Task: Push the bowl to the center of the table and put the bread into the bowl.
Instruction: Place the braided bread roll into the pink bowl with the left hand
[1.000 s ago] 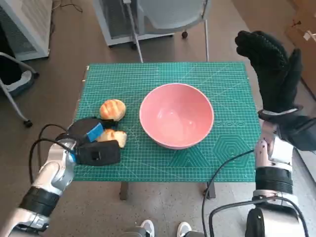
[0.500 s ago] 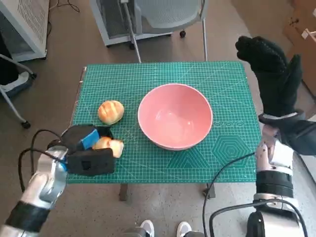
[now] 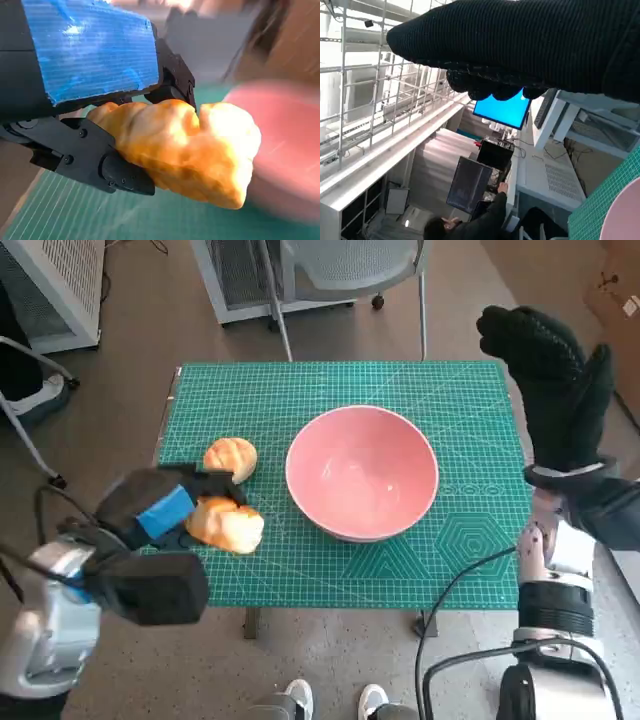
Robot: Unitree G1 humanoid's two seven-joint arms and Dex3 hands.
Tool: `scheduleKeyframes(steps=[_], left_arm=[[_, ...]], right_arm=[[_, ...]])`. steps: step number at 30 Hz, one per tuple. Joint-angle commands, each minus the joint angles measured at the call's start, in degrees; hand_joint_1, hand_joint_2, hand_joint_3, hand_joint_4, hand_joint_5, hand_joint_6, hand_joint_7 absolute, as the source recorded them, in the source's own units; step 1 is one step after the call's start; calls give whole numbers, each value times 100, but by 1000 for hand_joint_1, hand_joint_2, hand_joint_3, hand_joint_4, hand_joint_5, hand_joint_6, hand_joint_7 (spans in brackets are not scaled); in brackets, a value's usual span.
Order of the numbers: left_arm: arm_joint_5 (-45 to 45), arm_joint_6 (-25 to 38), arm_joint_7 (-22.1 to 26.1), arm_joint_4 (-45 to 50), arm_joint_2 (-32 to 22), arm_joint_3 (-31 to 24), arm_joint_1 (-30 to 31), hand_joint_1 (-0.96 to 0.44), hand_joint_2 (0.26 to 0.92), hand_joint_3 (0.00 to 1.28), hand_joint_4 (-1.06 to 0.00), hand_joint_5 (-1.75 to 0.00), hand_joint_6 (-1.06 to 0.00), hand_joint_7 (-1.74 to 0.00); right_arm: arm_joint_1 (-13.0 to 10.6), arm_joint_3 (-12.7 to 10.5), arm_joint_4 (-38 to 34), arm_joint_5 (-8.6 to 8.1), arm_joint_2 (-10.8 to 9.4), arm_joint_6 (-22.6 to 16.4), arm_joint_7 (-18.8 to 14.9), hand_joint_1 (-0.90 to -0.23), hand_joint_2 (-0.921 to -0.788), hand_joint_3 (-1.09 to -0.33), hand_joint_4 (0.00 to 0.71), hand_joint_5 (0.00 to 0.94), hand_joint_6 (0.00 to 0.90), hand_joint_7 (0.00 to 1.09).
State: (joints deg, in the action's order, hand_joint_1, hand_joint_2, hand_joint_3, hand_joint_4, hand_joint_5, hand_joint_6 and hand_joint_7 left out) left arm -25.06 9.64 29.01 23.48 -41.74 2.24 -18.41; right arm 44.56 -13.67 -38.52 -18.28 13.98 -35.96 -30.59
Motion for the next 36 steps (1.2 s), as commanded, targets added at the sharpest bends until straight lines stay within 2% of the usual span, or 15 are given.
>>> scheduleKeyframes(steps=[1, 4, 7, 13, 18, 22, 32, 36], left_arm=[[-39, -219, -171, -31, 287, 202, -620, 5, 868, 0, -907, -912, -795, -995], [-172, -347, -315, -271, 517, 437, -981, 5, 864, 0, -918, -901, -804, -983], [-320, -446, -437, -566, 768, 697, -1326, 4, 872, 4, -877, -921, -796, -1020], [-631, -575, -563, -1563, 1391, 1328, -2165, 3, 888, 16, -795, -1130, -795, -901], [-850, -694, -731, -2480, 1845, 1699, -2671, 3, 911, 16, -779, -1071, -696, -1087], [-913, -938, -942, -3438, 2274, 1983, -3055, 2, 918, 22, -771, -1066, -655, -1145], [-898, -1425, -1247, -5021, 2771, 2265, -3465, 2, 920, 43, -750, -1141, -626, -1121], [-855, -1568, -1315, -5536, 2889, 2293, -3513, 2, 921, 82, -719, -1200, -573, -1148]], right_arm=[[-60, 11, -128, 3, -37, 34, -15, -642, -921, -711, 282, 1, 412, 16], [-43, 19, -144, 14, -55, 34, 2, -642, -921, -710, 283, 1, 413, 16], [-32, 25, -152, 13, -72, 34, 7, -642, -921, -709, 287, 3, 414, 17], [-65, 52, -52, 7, -122, 74, 19, -637, -921, -708, 299, 8, 427, 23], [-121, 63, 66, -15, -135, 129, 15, -637, -921, -706, 302, 8, 436, 26], [-206, 49, 186, -4, -94, 142, 21, -639, -921, -708, 302, 7, 442, 29], [-364, 34, 406, 73, -10, 138, 101, -637, -921, -714, 301, 4, 435, 24], [-437, 38, 514, 119, 19, 142, 158, -633, -921, -720, 293, 1, 416, 14]])
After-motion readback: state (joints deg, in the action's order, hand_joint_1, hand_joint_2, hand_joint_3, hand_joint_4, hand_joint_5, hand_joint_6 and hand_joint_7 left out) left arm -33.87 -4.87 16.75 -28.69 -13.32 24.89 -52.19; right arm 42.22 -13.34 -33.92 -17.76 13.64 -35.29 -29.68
